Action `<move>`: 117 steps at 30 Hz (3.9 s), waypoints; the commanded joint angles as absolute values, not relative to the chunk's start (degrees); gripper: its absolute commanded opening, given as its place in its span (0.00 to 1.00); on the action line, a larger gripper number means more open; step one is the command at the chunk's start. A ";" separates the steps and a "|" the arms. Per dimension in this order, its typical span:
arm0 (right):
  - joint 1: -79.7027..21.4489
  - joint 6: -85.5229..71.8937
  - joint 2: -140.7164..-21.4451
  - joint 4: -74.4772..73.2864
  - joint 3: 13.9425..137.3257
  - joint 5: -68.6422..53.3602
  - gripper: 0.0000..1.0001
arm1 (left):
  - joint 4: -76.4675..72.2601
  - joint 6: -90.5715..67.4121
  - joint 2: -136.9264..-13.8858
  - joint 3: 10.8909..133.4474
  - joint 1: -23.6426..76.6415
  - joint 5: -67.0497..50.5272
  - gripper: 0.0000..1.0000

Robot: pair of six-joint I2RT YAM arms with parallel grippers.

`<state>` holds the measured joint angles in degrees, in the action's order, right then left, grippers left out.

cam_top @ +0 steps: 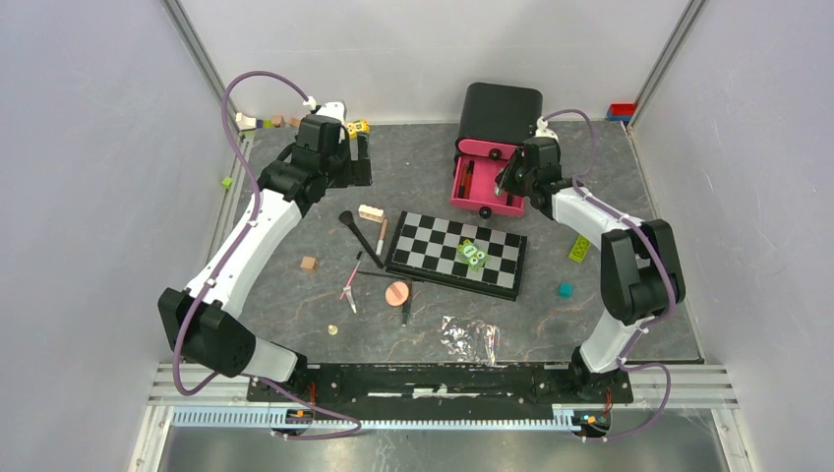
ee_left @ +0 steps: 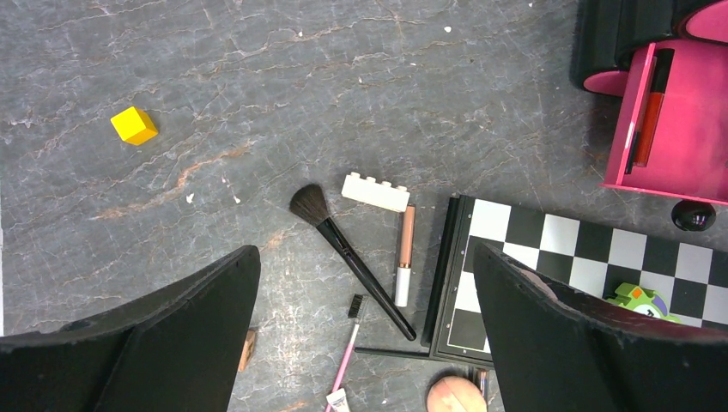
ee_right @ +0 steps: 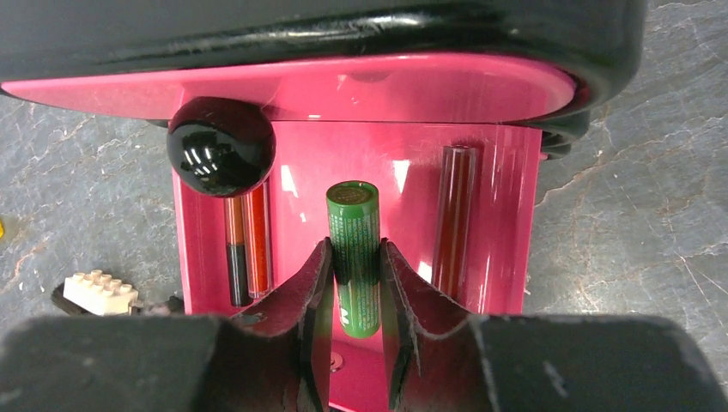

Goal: Organize the makeup
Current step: Place the makeup in the drawer, then pick up the makeup from the center of the board.

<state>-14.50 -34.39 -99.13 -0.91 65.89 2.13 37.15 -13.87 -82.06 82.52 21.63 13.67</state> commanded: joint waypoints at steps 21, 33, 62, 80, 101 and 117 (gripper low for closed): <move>-14.28 -28.56 -103.07 -4.11 71.87 6.16 0.29 | 35.13 -12.35 -80.55 82.80 21.38 14.41 1.00; -14.32 -27.62 -103.30 -4.98 73.12 5.63 0.42 | 35.10 -12.35 -80.65 82.83 21.42 14.18 1.00; -14.33 -12.78 -65.12 -11.13 48.48 0.18 0.51 | 37.01 -13.26 -81.10 83.23 21.39 14.63 1.00; -35.05 -20.52 -65.17 -8.83 45.94 -3.67 0.54 | 39.05 -22.05 -73.11 67.00 21.49 6.90 1.00; -56.60 -40.17 -86.71 5.35 47.91 -1.73 0.52 | 36.67 -29.57 -66.37 54.60 21.87 -5.21 0.91; -56.27 -40.27 -95.35 2.70 53.88 -0.90 0.46 | 23.93 -38.96 -67.09 40.33 28.90 -5.54 0.68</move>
<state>-56.51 -40.25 -94.61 2.76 51.40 -1.98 28.53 -36.21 -66.41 41.06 28.64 -6.17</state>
